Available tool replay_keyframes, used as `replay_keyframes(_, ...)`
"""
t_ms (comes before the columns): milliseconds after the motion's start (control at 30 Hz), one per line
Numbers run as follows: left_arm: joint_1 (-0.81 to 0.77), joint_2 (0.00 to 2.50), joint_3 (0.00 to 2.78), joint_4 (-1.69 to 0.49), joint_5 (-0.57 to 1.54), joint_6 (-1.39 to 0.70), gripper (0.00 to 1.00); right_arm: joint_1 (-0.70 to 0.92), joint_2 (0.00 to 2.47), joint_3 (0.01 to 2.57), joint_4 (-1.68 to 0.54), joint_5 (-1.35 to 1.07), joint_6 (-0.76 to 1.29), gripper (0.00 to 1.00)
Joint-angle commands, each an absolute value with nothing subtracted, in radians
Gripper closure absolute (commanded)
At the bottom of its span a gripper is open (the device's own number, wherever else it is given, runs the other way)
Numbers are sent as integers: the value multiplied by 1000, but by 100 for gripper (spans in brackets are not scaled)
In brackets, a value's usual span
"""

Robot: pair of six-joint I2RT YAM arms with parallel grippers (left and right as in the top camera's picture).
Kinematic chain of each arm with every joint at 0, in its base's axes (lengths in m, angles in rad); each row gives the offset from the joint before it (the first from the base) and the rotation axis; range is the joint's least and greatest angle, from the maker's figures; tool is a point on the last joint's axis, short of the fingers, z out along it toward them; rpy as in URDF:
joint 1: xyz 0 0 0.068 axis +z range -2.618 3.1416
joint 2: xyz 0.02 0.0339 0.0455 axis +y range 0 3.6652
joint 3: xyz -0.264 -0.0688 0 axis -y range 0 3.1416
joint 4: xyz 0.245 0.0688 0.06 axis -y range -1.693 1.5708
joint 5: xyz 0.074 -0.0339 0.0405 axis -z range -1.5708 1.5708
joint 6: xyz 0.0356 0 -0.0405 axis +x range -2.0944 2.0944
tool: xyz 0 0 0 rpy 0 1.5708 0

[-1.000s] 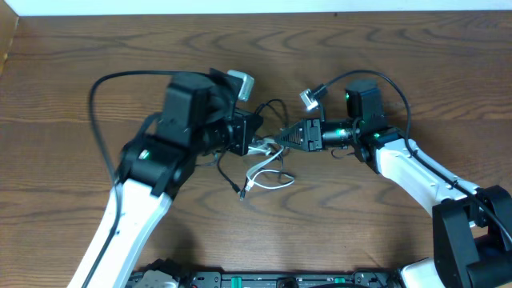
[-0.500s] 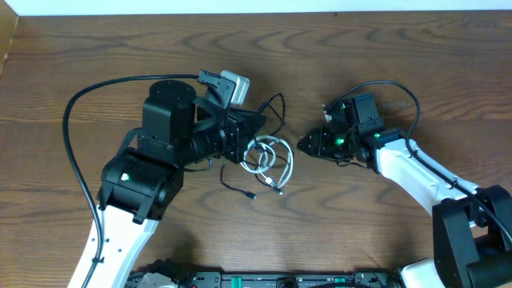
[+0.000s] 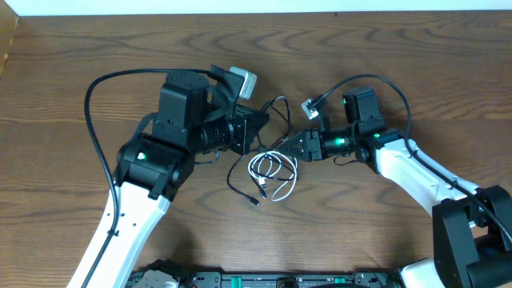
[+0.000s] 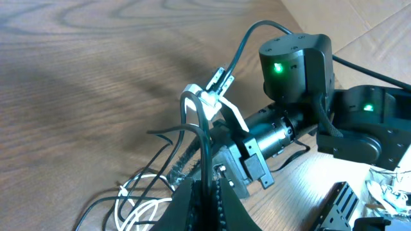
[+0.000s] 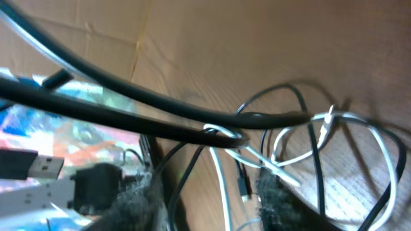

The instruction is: Untangle cables

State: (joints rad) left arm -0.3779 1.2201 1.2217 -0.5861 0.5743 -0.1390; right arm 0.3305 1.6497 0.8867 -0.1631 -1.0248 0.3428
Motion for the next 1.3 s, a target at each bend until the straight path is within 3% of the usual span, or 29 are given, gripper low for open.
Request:
replay_keyframes(0,-376,1221,1246,-573,592,-148,93,362,1655,887,-213,-952,320,67)
replay_keyframes(200,-376,1221,1246,-555,591,-148,93,447,1655,887,-330,-705,320,70)
replay_keyframes(300,-376,1221,1246,-566,586,-147,93,480,1655,887,-335,-652,320,99)
replay_keyframes(467,-376,1226,1245,-683,401,-147,92,462,1645,888,-308,-722,319,99)
replay_keyframes(733,-376,1317,1230,-760,137,-156,93,336,1534,888,-70,-1203,288,99)
replay_keyframes(1267,-376,1465,1230,-833,56,-156,92,-142,1246,888,123,-1153,524,99)
